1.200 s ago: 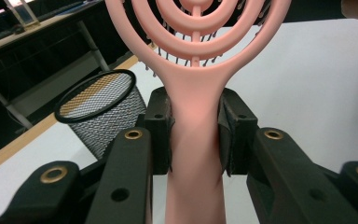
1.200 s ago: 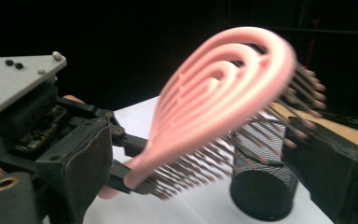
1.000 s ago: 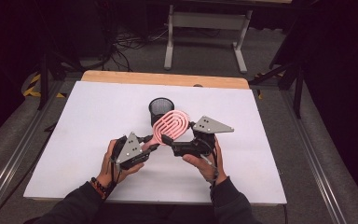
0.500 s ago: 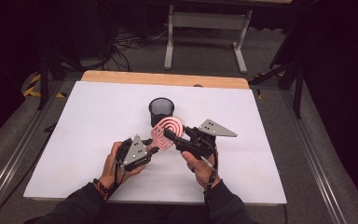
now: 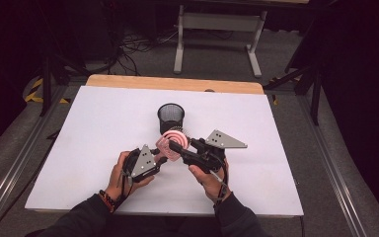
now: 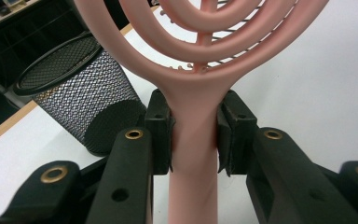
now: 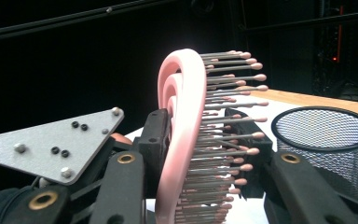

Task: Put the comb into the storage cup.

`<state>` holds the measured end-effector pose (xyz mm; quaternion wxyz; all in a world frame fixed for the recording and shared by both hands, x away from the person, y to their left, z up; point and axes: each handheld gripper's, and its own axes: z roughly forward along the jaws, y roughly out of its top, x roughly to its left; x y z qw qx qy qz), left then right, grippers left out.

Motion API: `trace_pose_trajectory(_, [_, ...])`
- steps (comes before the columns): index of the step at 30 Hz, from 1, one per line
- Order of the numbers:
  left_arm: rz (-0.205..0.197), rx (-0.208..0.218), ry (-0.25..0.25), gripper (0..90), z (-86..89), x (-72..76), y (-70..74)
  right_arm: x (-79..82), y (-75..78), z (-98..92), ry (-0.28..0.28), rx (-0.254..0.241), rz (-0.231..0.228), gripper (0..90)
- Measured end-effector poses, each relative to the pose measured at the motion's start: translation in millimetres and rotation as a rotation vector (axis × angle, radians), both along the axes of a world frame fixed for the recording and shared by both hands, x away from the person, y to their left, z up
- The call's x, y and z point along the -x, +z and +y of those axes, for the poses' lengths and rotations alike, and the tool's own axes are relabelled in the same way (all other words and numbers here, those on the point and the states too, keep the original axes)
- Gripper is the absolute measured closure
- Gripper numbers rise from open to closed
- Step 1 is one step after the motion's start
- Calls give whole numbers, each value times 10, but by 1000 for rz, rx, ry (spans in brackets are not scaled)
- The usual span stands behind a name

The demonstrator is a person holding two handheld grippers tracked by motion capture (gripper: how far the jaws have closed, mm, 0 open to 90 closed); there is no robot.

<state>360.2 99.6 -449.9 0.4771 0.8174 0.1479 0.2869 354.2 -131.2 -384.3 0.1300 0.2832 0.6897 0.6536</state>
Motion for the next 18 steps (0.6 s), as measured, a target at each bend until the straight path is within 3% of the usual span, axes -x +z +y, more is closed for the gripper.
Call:
trace_pose_trajectory(7, [-13, -15, -18, 678, 1, 14, -16, 30, 24, -4, 10, 1, -22, 619])
trace_pose_trajectory(18, [-1, -19, -32, 562, 14, 20, -19, 64, 93, -94, -19, 13, -89, 625])
